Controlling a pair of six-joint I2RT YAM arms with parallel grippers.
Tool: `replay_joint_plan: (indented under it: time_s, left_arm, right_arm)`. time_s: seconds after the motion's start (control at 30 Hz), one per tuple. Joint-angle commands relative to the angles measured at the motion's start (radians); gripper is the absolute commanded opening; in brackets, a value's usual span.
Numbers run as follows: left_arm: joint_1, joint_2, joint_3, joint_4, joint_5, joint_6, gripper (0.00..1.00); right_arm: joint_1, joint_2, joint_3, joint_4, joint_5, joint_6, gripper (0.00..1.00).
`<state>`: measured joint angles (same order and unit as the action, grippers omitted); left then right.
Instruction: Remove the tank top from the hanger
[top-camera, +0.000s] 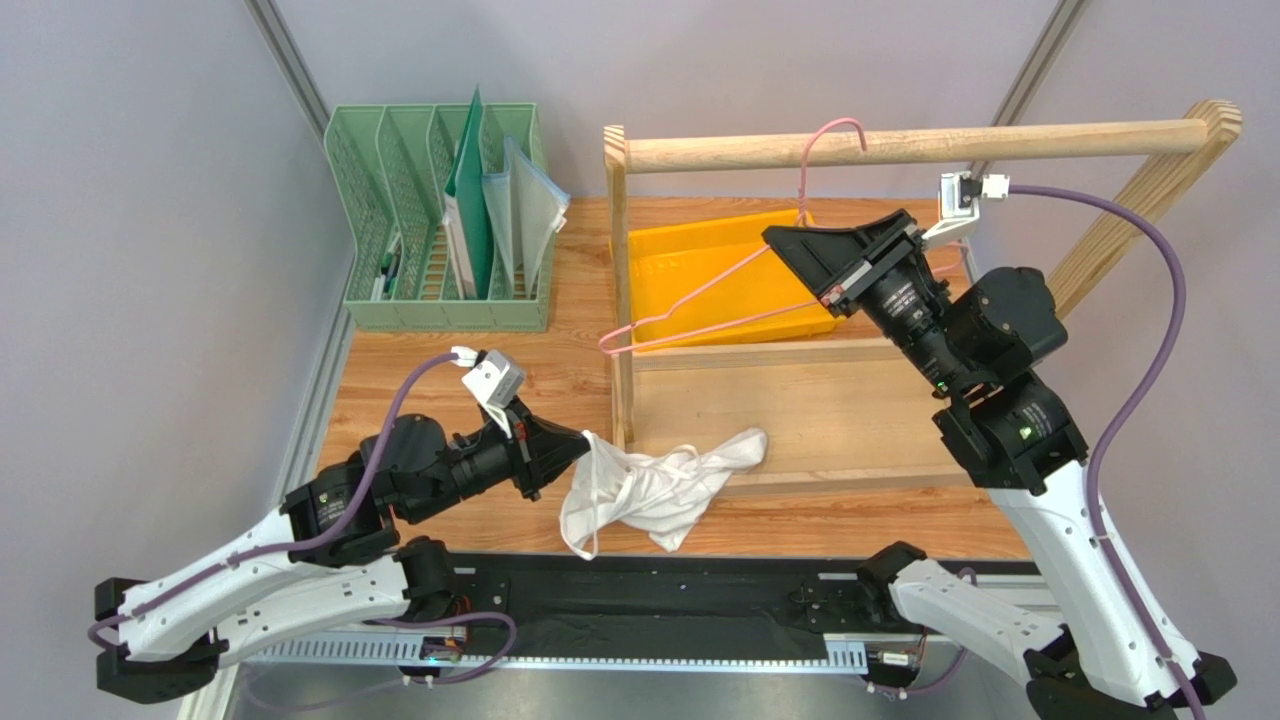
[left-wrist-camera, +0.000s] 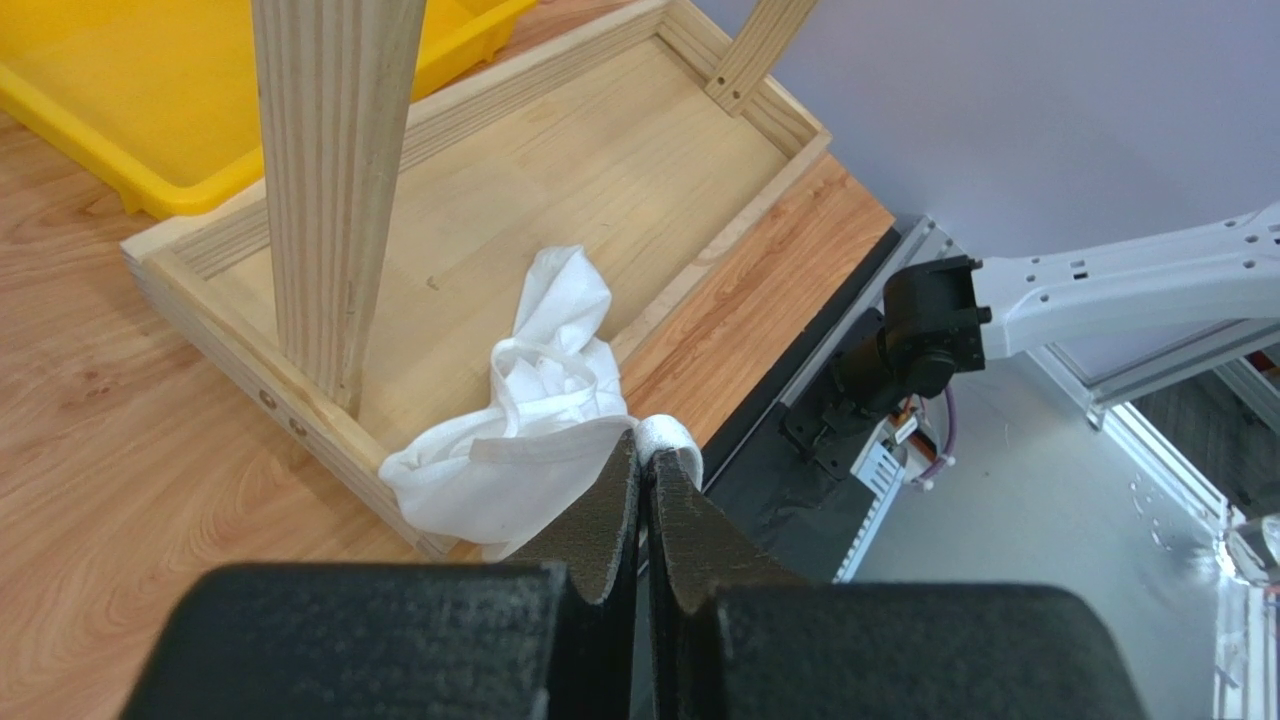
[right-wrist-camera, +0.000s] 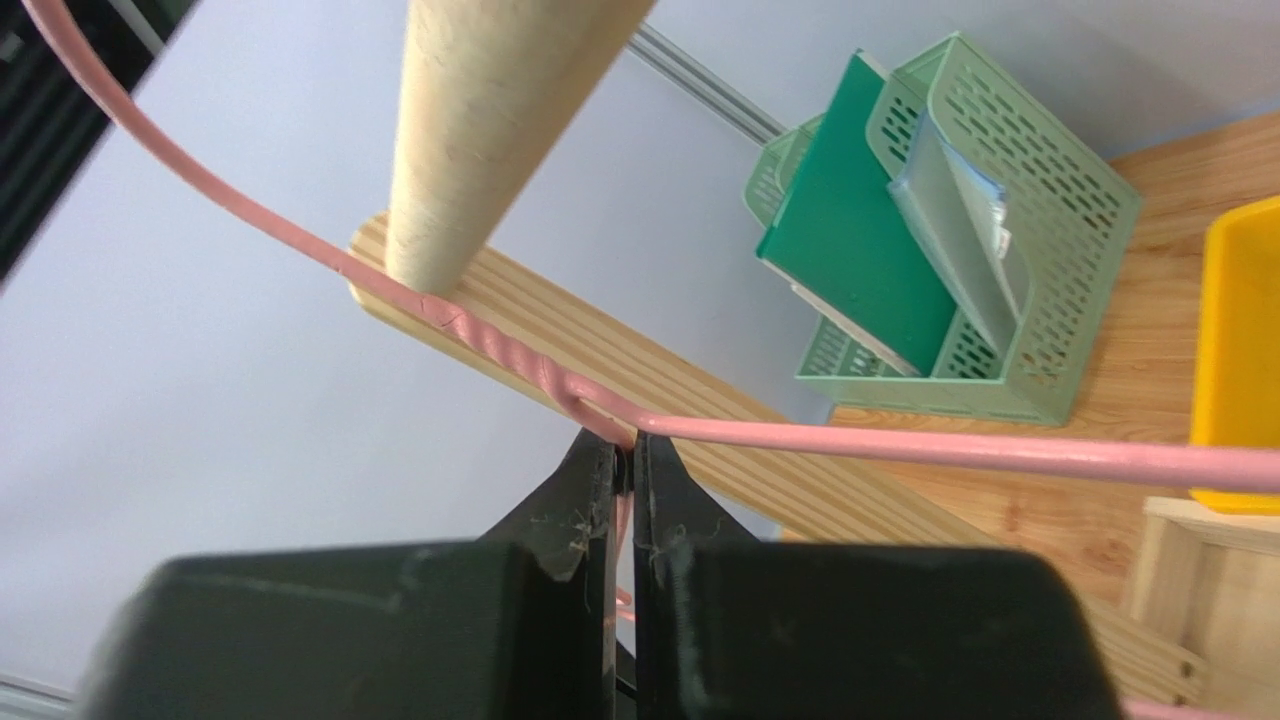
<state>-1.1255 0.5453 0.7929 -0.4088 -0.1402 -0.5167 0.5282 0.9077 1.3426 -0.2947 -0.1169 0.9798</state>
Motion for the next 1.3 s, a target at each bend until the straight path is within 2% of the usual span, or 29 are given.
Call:
replay_joint_plan:
  time_s: [0.0, 0.1, 0.3, 0.5, 0.77, 0.87, 0.9, 0.97, 1.0, 1.1, 1.2, 1.27]
  left_arm:
    - [-0.002, 0.012, 0.0, 0.03, 0.016, -0.011, 0.0]
    - [-0.002, 0.012, -0.001, 0.033, 0.021, -0.014, 0.0]
    - [-0.002, 0.01, -0.001, 0.031, 0.03, -0.017, 0.0]
    - [-0.002, -0.002, -0.007, 0.03, 0.027, -0.017, 0.0]
    - [-0.002, -0.002, -0.007, 0.028, 0.034, -0.017, 0.0]
    - [-0.002, 0.001, -0.006, 0.031, 0.037, -0.016, 0.0]
    - [-0.002, 0.002, -0.003, 0.03, 0.039, -0.016, 0.0]
    - [-0.002, 0.007, 0.0, 0.03, 0.042, -0.011, 0.0]
    - [-0.002, 0.008, 0.002, 0.03, 0.042, -0.009, 0.0]
    - [-0.002, 0.015, 0.003, 0.037, 0.039, -0.006, 0.0]
    - [-0.002, 0.03, 0.005, 0.047, 0.039, -0.006, 0.0]
    - [-0.002, 0.042, 0.006, 0.056, 0.047, -0.005, 0.0]
  right_arm:
    - [-0.033, -0.016, -0.002, 0.124, -0.017, 0.132, 0.0]
    - [-0.08, -0.015, -0.075, 0.239, -0.069, 0.27, 0.0]
    - [-0.126, 0.031, -0.123, 0.382, -0.152, 0.408, 0.0]
    - [-0.16, 0.023, -0.172, 0.43, -0.156, 0.47, 0.0]
    - [-0.174, -0.03, -0.236, 0.359, -0.15, 0.455, 0.03]
    - [-0.175, -0.064, -0.267, 0.33, -0.155, 0.422, 0.15]
    - [-0.175, -0.069, -0.275, 0.3, -0.164, 0.41, 0.28]
    - [-0.175, -0.082, -0.281, 0.234, -0.196, 0.369, 0.42]
    - [-0.174, -0.089, -0.292, 0.215, -0.204, 0.355, 0.55]
    - [-0.175, -0.13, -0.296, 0.112, -0.21, 0.269, 0.74]
    - [-0.175, -0.191, -0.289, -0.033, -0.187, 0.157, 0.82]
    - [-0.175, -0.23, -0.289, -0.151, -0.152, 0.102, 0.83]
